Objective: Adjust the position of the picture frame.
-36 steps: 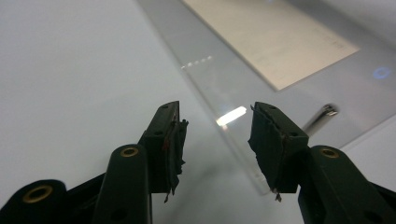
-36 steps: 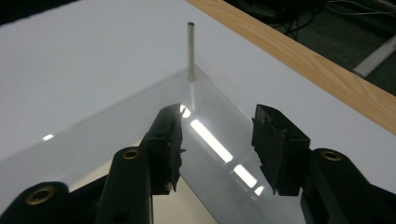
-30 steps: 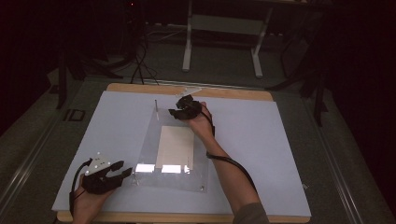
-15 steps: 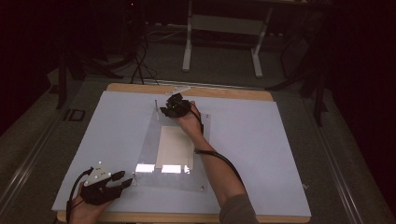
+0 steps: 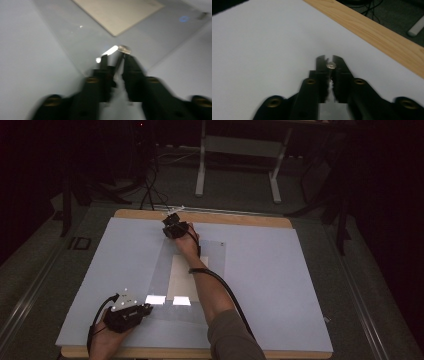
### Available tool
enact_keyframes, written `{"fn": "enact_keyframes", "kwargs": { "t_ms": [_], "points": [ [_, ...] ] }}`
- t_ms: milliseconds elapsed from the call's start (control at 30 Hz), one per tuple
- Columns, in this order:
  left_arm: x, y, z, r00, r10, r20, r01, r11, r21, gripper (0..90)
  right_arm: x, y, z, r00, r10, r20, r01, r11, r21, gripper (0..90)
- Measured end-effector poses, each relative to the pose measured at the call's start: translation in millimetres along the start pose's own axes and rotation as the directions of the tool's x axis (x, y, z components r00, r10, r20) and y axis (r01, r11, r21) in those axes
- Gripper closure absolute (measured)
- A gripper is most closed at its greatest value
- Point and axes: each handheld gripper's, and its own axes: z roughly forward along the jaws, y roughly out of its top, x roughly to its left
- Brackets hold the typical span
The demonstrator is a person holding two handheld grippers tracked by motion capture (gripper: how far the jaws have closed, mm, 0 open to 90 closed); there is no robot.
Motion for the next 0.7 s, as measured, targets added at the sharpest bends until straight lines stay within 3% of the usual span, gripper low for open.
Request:
{"fn": "enact_keyframes", "kwargs": {
  "t_ms": [100,233,467,567,633,700],
  "points": [
    [-1.3,2.0,0.6,0.9997,0.007,-0.023,-0.007,1.0,0.001,83.7,-2.9,-1.9,-3.7,0.9991,0.03,0.032,-0.03,1.0,0.0,85.3],
    [3.3,3.7,-1.1,1.0,-0.002,-0.004,0.001,0.9999,-0.016,83.7,-12.5,-9.6,-17.9,0.9975,0.038,0.06,-0.038,0.999,0.0,85.4],
    [32.1,13.3,-3.8,0.9922,-0.092,-0.085,0.085,0.9932,-0.08,82.9,-55.9,-40.8,-70.6,0.9911,0.087,0.1,-0.085,0.996,-0.027,85.4],
    [46.4,20.8,3.3,0.9869,-0.132,-0.093,0.124,0.9886,-0.085,82.7,-70.4,-57.1,-95.0,0.988,0.096,0.121,-0.093,0.995,-0.03,85.7],
    [57.2,27.0,8.2,0.9844,-0.162,-0.068,0.157,0.9844,-0.08,81.9,-79.8,-66.7,-111.6,0.9871,0.106,0.12,-0.103,0.994,-0.031,85.7],
    [65.6,34.1,14.5,0.9827,-0.17,-0.073,0.165,0.9834,-0.076,82.0,-86.7,-75.3,-128.1,0.987,0.103,0.123,-0.1,0.994,-0.033,85.7]
  ]
}}
